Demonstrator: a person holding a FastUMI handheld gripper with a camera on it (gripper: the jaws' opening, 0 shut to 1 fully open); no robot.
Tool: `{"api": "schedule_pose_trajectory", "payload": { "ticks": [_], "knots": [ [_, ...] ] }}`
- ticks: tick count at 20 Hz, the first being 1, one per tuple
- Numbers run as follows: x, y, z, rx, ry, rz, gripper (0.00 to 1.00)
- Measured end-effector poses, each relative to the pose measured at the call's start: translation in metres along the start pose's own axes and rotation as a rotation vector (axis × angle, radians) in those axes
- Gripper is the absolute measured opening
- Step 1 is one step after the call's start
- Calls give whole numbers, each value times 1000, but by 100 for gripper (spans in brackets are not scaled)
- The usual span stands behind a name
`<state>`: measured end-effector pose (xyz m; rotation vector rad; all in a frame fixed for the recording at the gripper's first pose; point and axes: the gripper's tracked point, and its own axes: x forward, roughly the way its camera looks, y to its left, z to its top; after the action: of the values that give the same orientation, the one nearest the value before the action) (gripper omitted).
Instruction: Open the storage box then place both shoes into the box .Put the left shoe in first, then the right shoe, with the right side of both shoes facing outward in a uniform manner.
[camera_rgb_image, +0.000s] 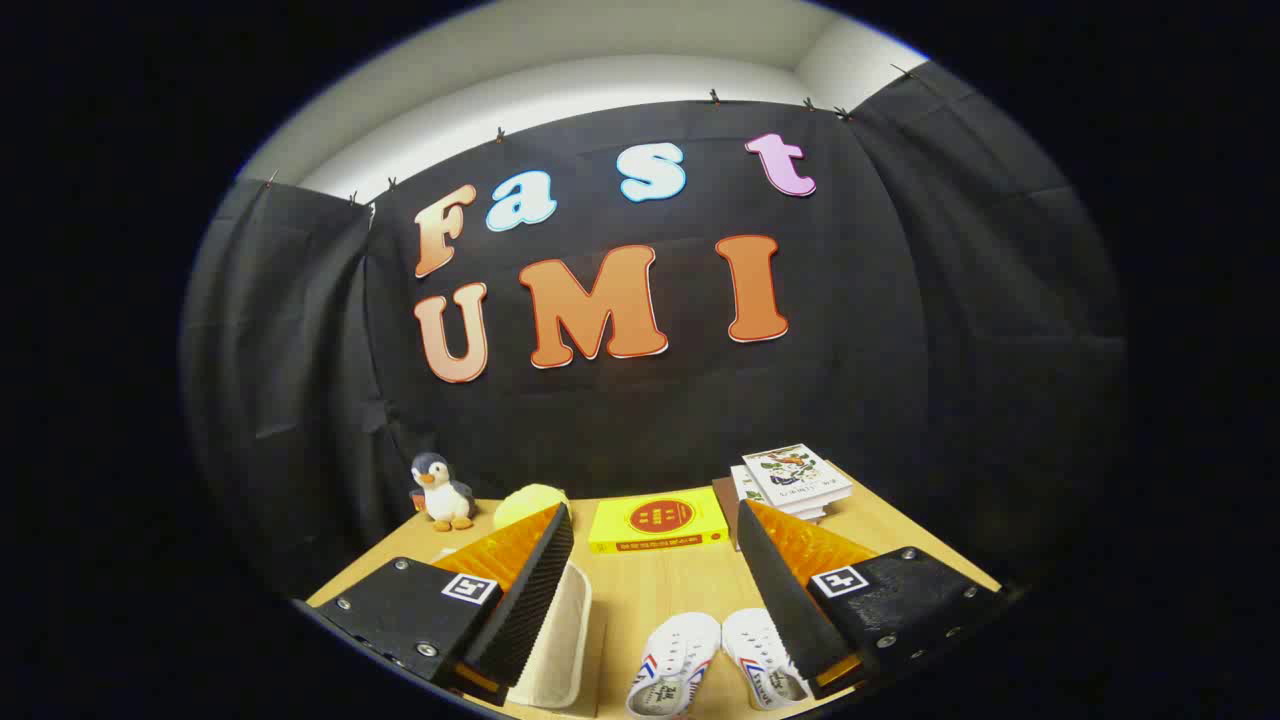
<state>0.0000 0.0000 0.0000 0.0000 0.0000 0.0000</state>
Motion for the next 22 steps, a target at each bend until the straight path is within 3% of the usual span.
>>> {"api": "schedule_pose_trajectory", "payload": {
  "ticks": [9, 16, 22],
  "knots": [
    [-39, -43, 14, -197, -24, -19, 98],
    [-29, -47, 3, -147, 16, 34, 99],
    [-14, -22, -31, -36, 120, 160, 99]
  ]
}}
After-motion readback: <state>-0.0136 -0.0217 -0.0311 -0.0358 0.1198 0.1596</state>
